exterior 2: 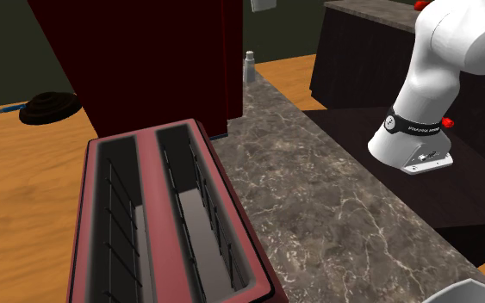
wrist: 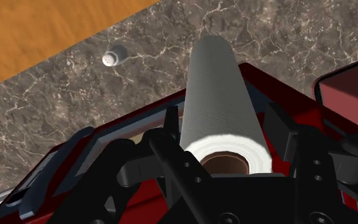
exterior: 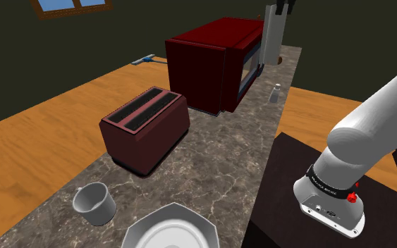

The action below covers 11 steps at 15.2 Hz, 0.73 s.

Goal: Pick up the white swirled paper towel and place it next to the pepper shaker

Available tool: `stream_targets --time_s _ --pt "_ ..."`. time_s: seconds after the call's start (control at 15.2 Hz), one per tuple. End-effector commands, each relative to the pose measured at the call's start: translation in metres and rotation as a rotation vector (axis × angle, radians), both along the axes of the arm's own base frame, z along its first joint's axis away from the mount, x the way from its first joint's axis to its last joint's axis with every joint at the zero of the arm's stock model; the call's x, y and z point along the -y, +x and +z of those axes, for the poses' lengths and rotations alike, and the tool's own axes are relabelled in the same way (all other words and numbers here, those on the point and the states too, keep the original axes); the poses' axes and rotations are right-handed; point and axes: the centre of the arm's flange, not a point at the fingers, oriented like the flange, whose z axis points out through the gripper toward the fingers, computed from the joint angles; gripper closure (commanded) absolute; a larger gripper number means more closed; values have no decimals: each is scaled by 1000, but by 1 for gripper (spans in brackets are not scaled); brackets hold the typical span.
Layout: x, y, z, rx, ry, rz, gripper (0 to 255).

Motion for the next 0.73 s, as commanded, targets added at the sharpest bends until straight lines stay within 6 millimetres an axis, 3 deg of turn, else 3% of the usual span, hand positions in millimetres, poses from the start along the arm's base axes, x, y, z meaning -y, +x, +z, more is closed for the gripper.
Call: stream_targets --time_s 0.0,0.07,0.66 --pt "27 -3 -1 0 -1 1 255" --pt "43 -4 -1 0 -1 1 255" --pt "43 -4 -48 0 -1 1 255"
